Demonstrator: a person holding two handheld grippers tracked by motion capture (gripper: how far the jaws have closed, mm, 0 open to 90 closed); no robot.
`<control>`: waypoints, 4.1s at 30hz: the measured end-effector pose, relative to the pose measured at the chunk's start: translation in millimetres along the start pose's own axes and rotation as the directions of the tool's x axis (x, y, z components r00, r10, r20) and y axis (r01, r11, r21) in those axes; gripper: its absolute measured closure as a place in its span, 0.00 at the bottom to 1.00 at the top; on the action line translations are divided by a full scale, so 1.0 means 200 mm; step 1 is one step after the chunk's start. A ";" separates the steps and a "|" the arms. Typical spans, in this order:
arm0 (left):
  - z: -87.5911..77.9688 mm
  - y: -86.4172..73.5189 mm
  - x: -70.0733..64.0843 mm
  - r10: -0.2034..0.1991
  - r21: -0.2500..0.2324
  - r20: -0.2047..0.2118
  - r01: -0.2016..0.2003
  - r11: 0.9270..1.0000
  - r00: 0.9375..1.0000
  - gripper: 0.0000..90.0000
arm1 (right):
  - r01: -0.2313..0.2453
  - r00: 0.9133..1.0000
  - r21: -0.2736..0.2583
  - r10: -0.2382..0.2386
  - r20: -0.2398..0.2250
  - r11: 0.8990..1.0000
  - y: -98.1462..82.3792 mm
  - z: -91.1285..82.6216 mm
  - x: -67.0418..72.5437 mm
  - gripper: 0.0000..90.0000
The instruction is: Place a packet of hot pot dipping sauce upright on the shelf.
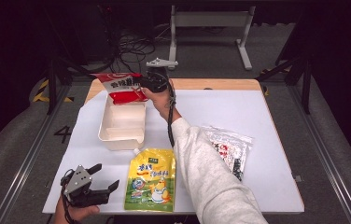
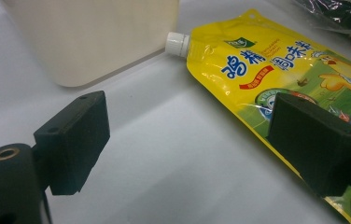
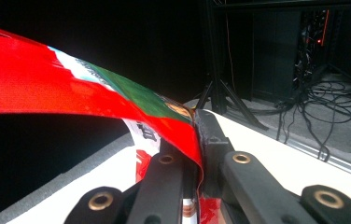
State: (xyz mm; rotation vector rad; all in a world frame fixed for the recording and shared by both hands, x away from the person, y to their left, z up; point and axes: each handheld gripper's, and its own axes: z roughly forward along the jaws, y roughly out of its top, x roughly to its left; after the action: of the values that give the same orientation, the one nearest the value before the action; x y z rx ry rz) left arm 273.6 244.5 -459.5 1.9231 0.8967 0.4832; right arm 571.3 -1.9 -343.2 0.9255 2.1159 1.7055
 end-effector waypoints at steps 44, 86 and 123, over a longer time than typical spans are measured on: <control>-0.01 -0.02 0.00 0.012 0.031 -0.008 -0.012 0.999 1.000 0.15 | 0.090 0.996 0.337 -0.084 -0.032 0.937 -0.20 0.06 -0.09 0.89; 0.01 -0.02 0.01 -0.004 0.028 0.008 0.003 1.000 1.000 0.15 | 0.110 0.989 0.368 -0.137 0.050 0.923 -0.28 0.14 -0.05 0.68; 0.02 -0.01 -0.01 0.019 0.035 0.013 -0.019 0.999 1.000 0.15 | 0.089 0.989 0.339 -0.124 0.084 0.936 -0.22 0.01 -0.04 0.93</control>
State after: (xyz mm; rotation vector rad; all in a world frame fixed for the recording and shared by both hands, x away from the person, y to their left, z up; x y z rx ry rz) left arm 273.8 240.7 -463.1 1.9663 0.8850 0.4685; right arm 565.1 -10.0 -387.8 0.9428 2.3806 1.2376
